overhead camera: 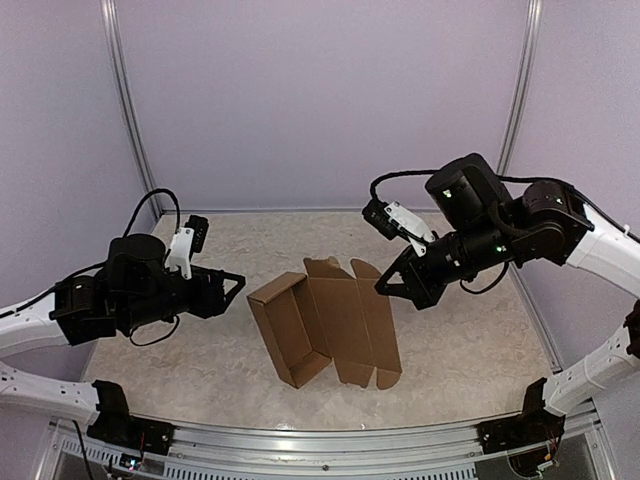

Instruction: Fold the paper box

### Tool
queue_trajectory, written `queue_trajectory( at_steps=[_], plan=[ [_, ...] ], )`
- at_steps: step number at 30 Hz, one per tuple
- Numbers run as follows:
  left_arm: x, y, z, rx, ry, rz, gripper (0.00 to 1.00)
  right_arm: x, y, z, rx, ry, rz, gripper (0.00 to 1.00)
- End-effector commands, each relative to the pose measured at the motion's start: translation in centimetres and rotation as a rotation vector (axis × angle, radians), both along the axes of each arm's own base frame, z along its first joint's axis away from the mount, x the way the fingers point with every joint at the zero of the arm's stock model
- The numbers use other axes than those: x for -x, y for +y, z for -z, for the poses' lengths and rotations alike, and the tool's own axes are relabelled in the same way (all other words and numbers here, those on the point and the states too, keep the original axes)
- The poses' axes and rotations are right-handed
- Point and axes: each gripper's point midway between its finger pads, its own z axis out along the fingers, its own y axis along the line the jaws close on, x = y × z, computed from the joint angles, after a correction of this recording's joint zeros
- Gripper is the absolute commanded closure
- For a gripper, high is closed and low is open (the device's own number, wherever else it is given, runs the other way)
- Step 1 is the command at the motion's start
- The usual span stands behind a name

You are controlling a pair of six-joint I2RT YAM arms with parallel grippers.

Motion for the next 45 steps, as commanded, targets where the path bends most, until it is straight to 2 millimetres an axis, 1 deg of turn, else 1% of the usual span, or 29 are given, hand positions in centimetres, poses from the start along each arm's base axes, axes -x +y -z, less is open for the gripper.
queue_trajectory(
  at_steps=[1,3,6,12,17,20,23,26,31,34,37,39,45],
  plan=[
    [0.4,-0.2,-1.4,0.023,-0.029,0.027,0.43,0.1,-3.9,2.4,0.331,-0.025,-0.063,1.00],
    [0.7,0.0,-1.5,0.028,-0.032,0.030,0.43,-0.5,-4.7,1.7,0.387,-0.062,-0.054,1.00],
    [1.0,0.3,-1.6,0.042,-0.039,0.028,0.43,-0.6,-5.3,1.1,0.443,-0.114,-0.092,1.00],
    [1.3,0.9,-1.2,0.037,-0.039,0.021,0.43,-0.2,-5.4,1.7,0.573,-0.255,-0.289,1.00],
    [1.4,1.3,-1.4,0.034,-0.044,0.014,0.43,-1.6,-6.6,2.2,0.741,-0.348,-0.349,1.00],
    [1.6,1.6,-1.5,0.039,-0.048,0.009,0.43,-2.6,-6.8,1.9,0.806,-0.393,-0.354,1.00],
    [1.7,1.9,-1.5,0.046,-0.048,0.004,0.43,-3.0,-5.8,2.1,0.818,-0.403,-0.385,1.00],
    [1.7,2.0,-1.5,0.048,-0.046,0.002,0.43,-2.7,-4.2,2.7,0.795,-0.390,-0.438,1.00],
    [1.8,2.2,-1.5,0.043,-0.044,-0.001,0.43,-2.2,-2.4,5.2,0.827,-0.349,-0.533,1.00],
    [1.8,2.4,-1.4,0.037,-0.044,-0.008,0.43,-2.5,-1.7,6.5,0.861,-0.336,-0.567,1.00],
    [1.9,2.5,-1.4,0.036,-0.042,-0.009,0.43,-3.2,-1.0,6.9,0.888,-0.346,-0.564,1.00],
    [1.9,2.5,-1.5,0.037,-0.043,-0.010,0.43,-3.7,-0.4,6.7,0.890,-0.356,-0.556,1.00],
    [1.8,2.5,-1.4,0.035,-0.043,-0.013,0.43,-4.3,1.5,6.8,0.867,-0.361,-0.556,1.00]
  ],
)
